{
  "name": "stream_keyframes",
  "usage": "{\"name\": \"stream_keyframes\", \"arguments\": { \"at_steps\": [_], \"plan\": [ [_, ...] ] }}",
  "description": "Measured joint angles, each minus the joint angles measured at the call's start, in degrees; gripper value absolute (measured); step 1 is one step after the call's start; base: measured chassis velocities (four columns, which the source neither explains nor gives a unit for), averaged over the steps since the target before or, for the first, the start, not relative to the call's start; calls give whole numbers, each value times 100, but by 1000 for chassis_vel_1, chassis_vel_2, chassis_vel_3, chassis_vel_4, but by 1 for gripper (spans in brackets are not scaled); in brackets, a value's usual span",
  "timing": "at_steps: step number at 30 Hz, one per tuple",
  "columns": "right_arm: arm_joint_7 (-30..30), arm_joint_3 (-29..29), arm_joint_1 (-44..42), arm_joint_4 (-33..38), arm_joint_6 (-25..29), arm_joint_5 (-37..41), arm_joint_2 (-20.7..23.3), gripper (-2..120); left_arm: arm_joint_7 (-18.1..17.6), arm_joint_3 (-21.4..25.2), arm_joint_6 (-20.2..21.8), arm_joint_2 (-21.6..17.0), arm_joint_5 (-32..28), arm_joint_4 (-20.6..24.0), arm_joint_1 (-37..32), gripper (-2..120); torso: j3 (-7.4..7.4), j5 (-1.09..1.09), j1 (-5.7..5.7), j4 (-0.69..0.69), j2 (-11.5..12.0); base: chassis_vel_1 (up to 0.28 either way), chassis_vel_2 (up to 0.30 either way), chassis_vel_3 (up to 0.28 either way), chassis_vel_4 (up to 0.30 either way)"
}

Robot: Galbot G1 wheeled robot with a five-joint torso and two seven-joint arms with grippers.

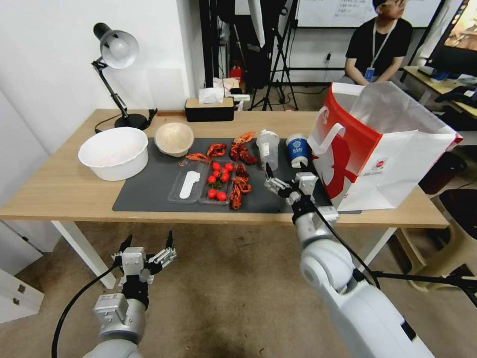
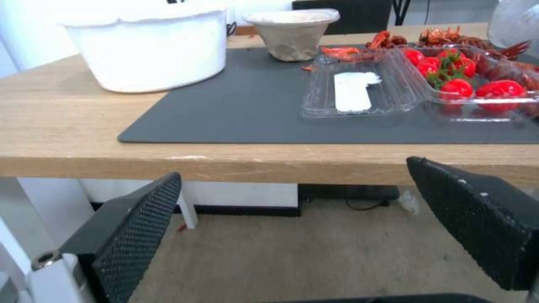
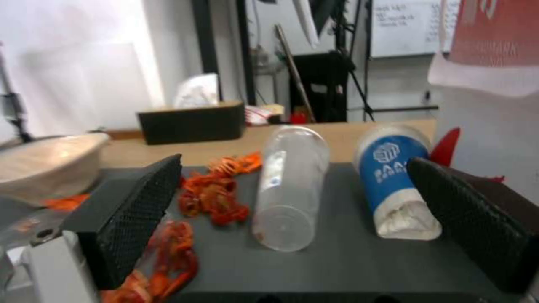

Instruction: Pick up the trash from the table and place it into the takeout bag.

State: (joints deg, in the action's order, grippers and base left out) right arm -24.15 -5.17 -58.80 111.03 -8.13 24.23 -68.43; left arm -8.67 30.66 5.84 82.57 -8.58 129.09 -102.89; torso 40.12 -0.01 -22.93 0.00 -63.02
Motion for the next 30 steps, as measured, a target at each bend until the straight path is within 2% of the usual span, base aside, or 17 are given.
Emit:
{"name": "stream_keyframes", "arguments": {
  "at_steps": [4, 21, 30],
  "plan": [
    [-337, 111, 327, -229, -254, 147, -26, 100, 0, 2, 0, 15, 15, 0, -13, 100, 0, 0, 0, 0, 0, 0, 0, 0, 0],
    [-952, 318, 1187, -789, -1141, 559, -31, 100, 0, 23, -3, 51, 31, -29, -37, 100, -1, 0, 1, 0, -1, 0, 0, 0, 0],
    [-1188, 357, 1620, -1322, -1269, 787, -160, 100, 1, 30, -6, 56, 32, -81, -25, 100, -1, 0, 1, 0, -1, 0, 0, 0, 0]
  ]
}}
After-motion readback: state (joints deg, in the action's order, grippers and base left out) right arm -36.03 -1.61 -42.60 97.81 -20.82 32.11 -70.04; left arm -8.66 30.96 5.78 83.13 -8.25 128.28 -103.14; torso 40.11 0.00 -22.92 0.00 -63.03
